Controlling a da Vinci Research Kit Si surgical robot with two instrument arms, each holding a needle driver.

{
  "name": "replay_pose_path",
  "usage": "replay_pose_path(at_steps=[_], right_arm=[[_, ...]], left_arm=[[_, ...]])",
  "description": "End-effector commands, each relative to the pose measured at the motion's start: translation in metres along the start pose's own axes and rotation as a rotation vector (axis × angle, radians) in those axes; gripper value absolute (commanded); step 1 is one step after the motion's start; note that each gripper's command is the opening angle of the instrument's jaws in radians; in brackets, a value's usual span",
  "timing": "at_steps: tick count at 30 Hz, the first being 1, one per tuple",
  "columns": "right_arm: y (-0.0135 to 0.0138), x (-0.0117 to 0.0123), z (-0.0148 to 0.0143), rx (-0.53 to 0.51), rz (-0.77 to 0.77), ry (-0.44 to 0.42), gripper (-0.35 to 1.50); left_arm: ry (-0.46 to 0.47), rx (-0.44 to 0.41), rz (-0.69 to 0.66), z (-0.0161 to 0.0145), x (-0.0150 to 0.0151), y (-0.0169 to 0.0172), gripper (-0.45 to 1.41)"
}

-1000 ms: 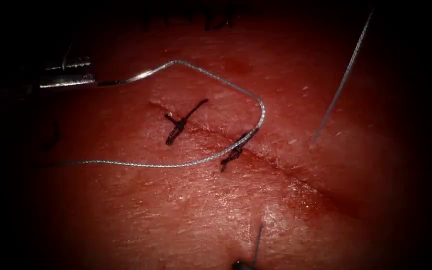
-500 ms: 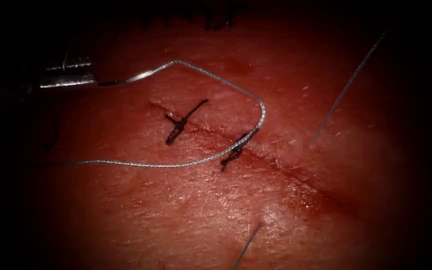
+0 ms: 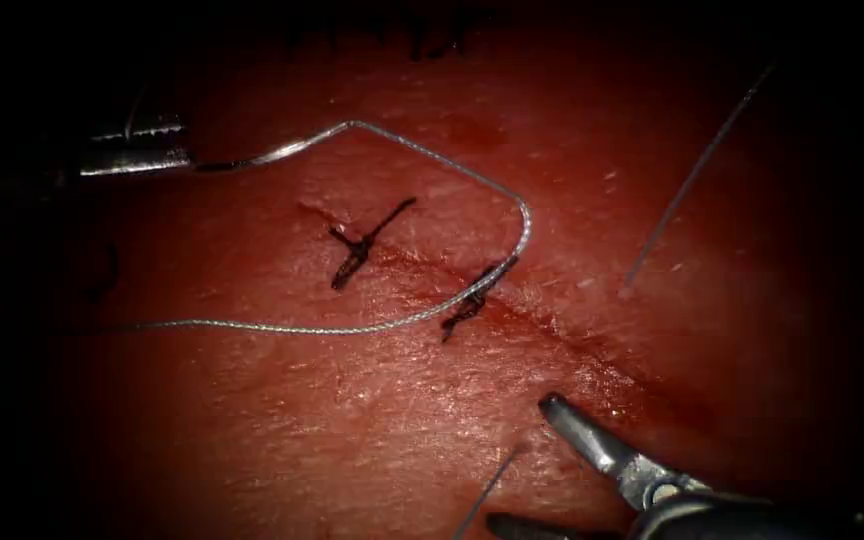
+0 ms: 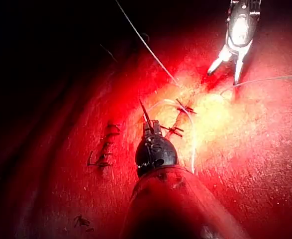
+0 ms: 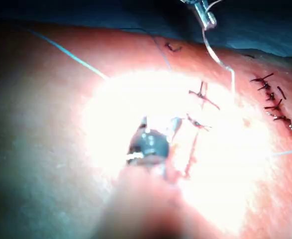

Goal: Wound Closure
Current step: Right end-effector grasps suture and pulls until only a short tail remains

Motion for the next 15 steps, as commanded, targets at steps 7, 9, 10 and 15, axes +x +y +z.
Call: replay_pose_path(at_steps=[7,9,10,15], right_arm=[[-0.0012,-0.0019,0.0026,-0.018,-0.013,-0.025,1.1],[-0.0013,-0.0021,0.0027,-0.017,-0.015,-0.027,1.1],[-0.0014,-0.0021,0.0026,-0.016,-0.015,-0.026,1.08],[-0.0019,-0.0019,0.0021,-0.041,-0.017,-0.051,0.23]], left_arm=[[0.001,-0.001,0.0,0.0008,-0.0002,0.0001,-0.45],[0.001,-0.001,0.0,0.0007,-0.0002,0.0001,-0.45],[0.001,-0.001,0.0,0.0007,-0.0002,0.0001,-0.45],[0.001,-0.001,0.0,0.0007,-0.0002,0.0,-0.45]])
